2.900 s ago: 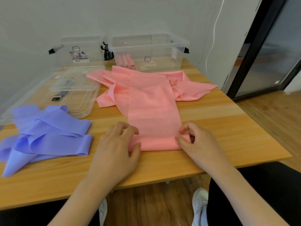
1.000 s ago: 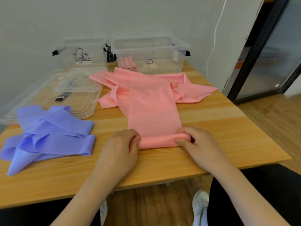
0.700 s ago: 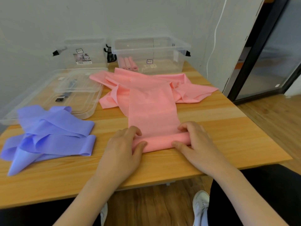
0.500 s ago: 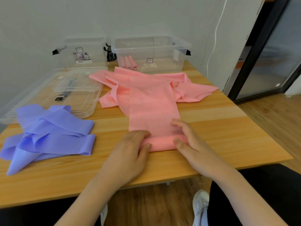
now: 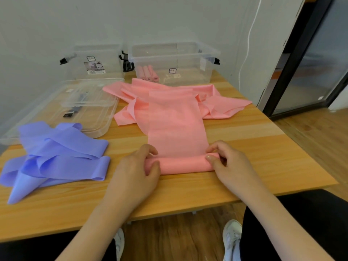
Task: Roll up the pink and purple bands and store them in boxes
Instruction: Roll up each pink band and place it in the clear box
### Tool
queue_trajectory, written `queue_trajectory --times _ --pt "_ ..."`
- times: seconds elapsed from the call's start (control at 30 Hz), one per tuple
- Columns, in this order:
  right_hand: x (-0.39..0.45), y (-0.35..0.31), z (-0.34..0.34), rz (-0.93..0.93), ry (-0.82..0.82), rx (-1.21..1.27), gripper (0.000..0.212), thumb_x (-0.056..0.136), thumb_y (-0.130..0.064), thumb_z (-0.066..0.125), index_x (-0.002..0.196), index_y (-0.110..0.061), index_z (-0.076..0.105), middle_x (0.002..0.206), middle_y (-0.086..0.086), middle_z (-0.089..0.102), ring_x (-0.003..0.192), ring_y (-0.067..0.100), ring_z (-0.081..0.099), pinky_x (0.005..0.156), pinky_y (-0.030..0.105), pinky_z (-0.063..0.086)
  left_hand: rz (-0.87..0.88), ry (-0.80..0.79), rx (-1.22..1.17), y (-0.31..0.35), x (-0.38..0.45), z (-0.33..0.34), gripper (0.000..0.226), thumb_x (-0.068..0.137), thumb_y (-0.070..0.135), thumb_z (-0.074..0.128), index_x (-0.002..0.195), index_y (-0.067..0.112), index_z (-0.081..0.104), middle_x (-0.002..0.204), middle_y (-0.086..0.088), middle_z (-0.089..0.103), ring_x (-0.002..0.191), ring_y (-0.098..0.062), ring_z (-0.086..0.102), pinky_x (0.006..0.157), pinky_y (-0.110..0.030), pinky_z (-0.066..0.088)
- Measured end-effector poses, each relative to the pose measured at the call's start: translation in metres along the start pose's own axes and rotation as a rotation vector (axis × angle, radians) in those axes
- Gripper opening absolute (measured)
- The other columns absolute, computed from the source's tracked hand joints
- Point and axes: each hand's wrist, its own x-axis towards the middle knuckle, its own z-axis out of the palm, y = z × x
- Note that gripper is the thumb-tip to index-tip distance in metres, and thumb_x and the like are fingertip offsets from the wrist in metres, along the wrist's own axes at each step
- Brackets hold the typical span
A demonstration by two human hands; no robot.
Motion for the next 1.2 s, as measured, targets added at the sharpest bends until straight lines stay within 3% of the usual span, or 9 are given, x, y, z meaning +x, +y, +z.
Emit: queue_trajectory --times 0.1,0.23,0.4,0.53,0.63,0.7,0.83,1.0,1.2 --pt "-0.001 0.001 0.005 0.032 0.097 -0.082 0.010 0.084 -0.027 0.062 0.086 -0.026 0.053 0.083 -0.010 0.057 0.079 0.006 0.051 0.059 0.014 0.033 0.087 -0.005 0.108 -0.001 -0.002 0.002 0.022 0.080 0.032 0.046 0.087 0.019 0.062 0.090 0.006 0.059 0.077 -0.012 0.054 0.066 -0.018 0.040" --pt "0.000 0.006 0.004 -0.038 0.148 -0.140 0.012 0.080 -0.024 0.067 0.083 -0.022 0.056 0.090 -0.010 0.048 0.083 0.005 0.046 0.066 0.014 0.031 0.145 -0.147 0.046 -0.007 0.001 -0.004 0.036 0.073 0.047 0.044 0.090 0.023 0.064 0.091 0.013 0.058 0.084 -0.005 0.052 0.073 -0.011 0.037" --pt "0.000 0.002 -0.004 -0.095 -0.067 -0.046 0.022 0.076 -0.019 0.072 0.086 -0.033 0.059 0.093 -0.025 0.055 0.091 -0.005 0.050 0.078 0.001 0.031 0.093 -0.069 -0.004 -0.004 0.002 -0.006 0.008 0.082 0.024 0.062 0.088 0.022 0.065 0.079 0.020 0.055 0.075 0.008 0.053 0.068 -0.001 0.035" --pt "0.003 0.000 -0.001 -0.029 -0.077 -0.045 0.013 0.087 -0.023 0.059 0.088 -0.036 0.059 0.091 -0.024 0.057 0.091 0.002 0.052 0.089 0.024 0.037 0.038 -0.040 0.021 -0.002 0.001 -0.001 0.012 0.086 0.023 0.058 0.098 0.027 0.056 0.077 0.013 0.055 0.066 -0.001 0.050 0.059 -0.008 0.036" --pt "0.005 -0.001 0.005 -0.019 -0.064 -0.165 0.015 0.093 -0.027 0.049 0.098 -0.030 0.063 0.095 -0.020 0.055 0.099 0.008 0.048 0.097 0.036 0.033 0.122 -0.063 0.083 -0.004 -0.001 0.001 0.023 0.083 0.036 0.052 0.101 0.023 0.059 0.091 0.010 0.058 0.078 -0.005 0.049 0.068 -0.012 0.036" --pt "0.005 -0.002 0.007 -0.029 -0.038 -0.258 0.018 0.094 -0.031 0.045 0.103 -0.029 0.060 0.101 -0.017 0.055 0.099 0.007 0.042 0.095 0.034 0.030 0.162 -0.092 0.106 -0.008 0.000 0.002 0.038 0.076 0.045 0.045 0.099 0.020 0.064 0.095 0.010 0.058 0.087 -0.009 0.050 0.075 -0.021 0.038" --pt "0.003 0.002 0.002 -0.101 -0.105 -0.171 0.026 0.084 -0.033 0.060 0.105 -0.035 0.047 0.105 -0.020 0.045 0.103 0.001 0.039 0.091 0.025 0.030 0.083 -0.065 0.063 -0.006 0.003 0.000 0.030 0.080 0.035 0.048 0.097 0.016 0.065 0.090 0.007 0.060 0.082 -0.010 0.050 0.069 -0.007 0.033" --pt "0.003 0.002 -0.001 -0.093 -0.135 -0.094 0.017 0.088 -0.020 0.058 0.094 -0.035 0.053 0.096 -0.018 0.055 0.088 -0.007 0.047 0.073 0.004 0.031 0.084 -0.077 0.054 -0.007 0.001 0.004 0.031 0.081 0.027 0.043 0.108 0.019 0.055 0.102 0.007 0.053 0.091 -0.007 0.044 0.072 -0.013 0.027" --pt "0.001 -0.005 0.003 -0.048 -0.194 -0.058 0.038 0.096 -0.025 0.042 0.133 -0.028 0.037 0.125 -0.021 0.032 0.118 -0.007 0.026 0.097 0.011 0.020 0.112 -0.189 -0.025 0.005 -0.006 0.008 0.047 0.088 0.017 0.049 0.132 0.026 0.034 0.122 0.010 0.042 0.100 0.001 0.038 0.076 -0.003 0.024"
